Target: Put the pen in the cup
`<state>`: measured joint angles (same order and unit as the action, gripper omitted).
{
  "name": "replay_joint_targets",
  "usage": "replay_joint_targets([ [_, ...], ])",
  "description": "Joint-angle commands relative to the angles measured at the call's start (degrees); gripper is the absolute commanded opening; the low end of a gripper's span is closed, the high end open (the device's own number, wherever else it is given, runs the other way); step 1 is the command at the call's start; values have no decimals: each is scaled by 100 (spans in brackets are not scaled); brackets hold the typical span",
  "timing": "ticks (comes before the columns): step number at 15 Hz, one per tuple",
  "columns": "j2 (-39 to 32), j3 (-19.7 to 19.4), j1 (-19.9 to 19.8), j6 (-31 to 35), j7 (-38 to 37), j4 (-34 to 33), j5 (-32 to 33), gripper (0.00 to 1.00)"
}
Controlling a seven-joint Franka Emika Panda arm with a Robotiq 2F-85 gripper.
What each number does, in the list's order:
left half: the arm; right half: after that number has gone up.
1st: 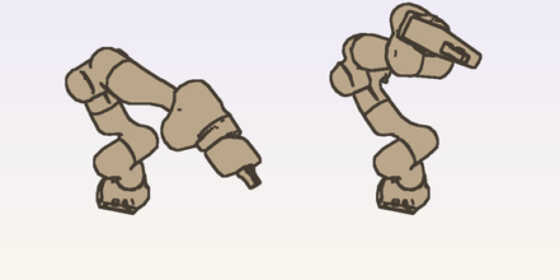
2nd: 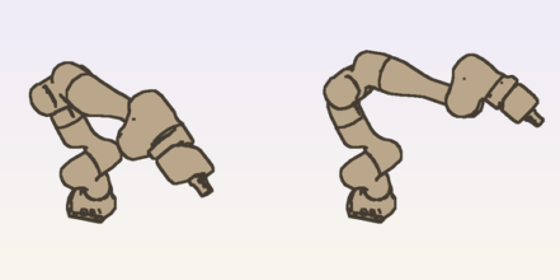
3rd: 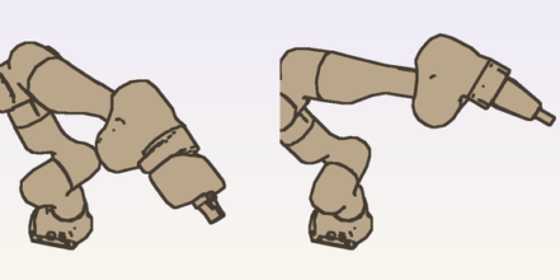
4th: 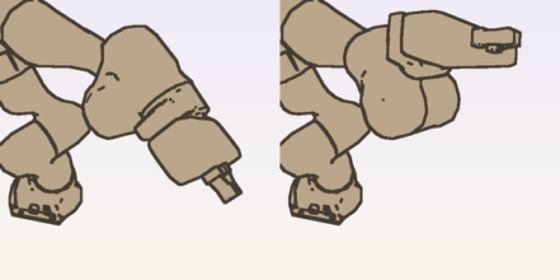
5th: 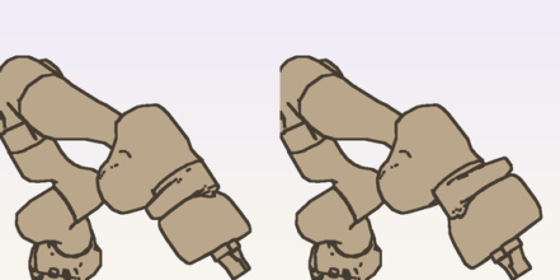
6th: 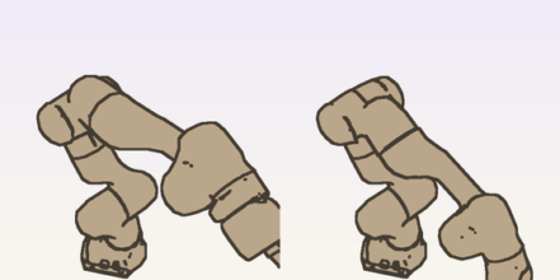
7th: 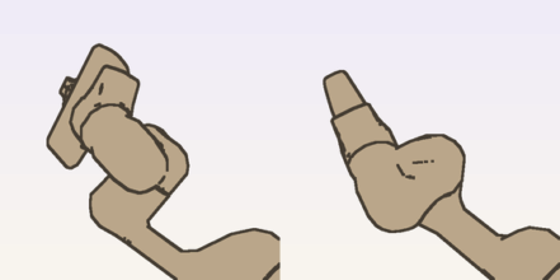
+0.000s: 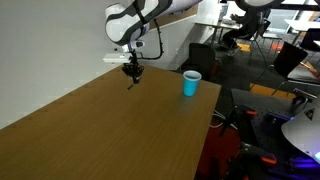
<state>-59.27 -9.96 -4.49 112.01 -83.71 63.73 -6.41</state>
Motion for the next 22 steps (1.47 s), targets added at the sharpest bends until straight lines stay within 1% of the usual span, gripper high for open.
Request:
replay_joint_targets([
  [1, 211, -187, 179, -200, -692, 172, 134, 3],
  [7, 312, -421, 320, -338, -1628, 191, 508, 3],
  [11, 432, -633, 441, -708, -2295, 155, 940, 3],
  [16, 486, -839, 615, -1783, -2874, -79, 1710, 3],
  [22, 403, -863, 741, -3213, -3105, -449, 2529, 3],
])
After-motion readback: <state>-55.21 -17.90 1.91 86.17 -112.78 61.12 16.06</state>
